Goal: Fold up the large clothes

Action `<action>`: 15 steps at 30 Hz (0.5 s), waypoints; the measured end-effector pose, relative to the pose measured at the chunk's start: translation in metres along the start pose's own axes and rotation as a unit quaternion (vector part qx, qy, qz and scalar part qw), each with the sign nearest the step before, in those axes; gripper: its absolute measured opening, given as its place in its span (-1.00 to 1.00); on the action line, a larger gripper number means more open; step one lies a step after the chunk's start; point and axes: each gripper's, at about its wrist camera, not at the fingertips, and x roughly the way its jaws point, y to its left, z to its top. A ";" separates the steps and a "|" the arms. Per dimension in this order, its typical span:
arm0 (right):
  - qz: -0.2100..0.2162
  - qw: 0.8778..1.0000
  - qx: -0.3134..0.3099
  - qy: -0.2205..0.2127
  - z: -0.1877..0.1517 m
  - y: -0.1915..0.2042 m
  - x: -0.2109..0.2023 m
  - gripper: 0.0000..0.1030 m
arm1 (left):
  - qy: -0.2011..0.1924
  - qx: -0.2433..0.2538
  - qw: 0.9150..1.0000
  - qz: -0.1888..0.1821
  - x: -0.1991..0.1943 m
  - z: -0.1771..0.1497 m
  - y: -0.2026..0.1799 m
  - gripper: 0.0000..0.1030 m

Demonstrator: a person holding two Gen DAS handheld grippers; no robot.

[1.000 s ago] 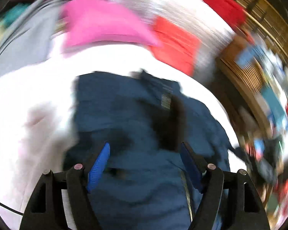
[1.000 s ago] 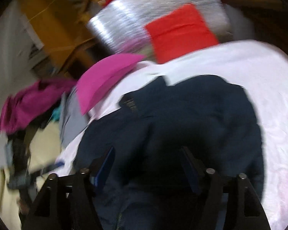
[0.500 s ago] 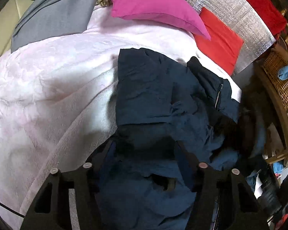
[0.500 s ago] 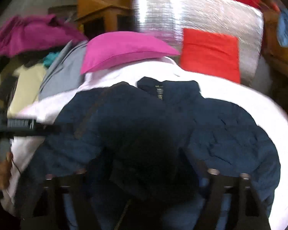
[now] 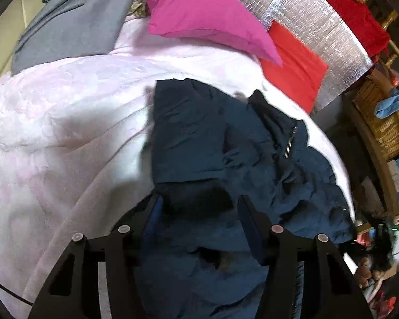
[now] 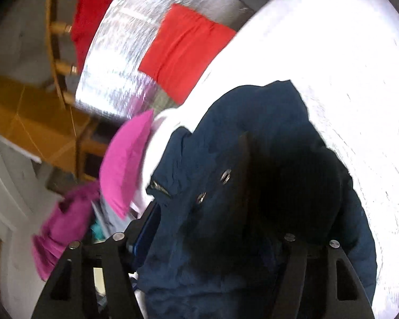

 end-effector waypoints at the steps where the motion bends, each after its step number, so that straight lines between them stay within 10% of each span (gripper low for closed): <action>1: 0.008 1.000 0.016 0.004 0.002 -0.006 0.003 0.38 | -0.001 0.002 1.000 0.002 0.002 -0.001 -0.001 0.08; 6: -0.027 0.999 0.014 0.018 -0.001 -0.008 0.024 -0.64 | 0.002 0.007 0.999 0.033 0.013 -0.002 0.001 -0.47; 15: -0.091 0.989 -0.113 0.004 -0.013 0.035 0.004 -0.75 | 0.015 0.018 0.998 0.056 0.018 -0.005 0.005 -0.71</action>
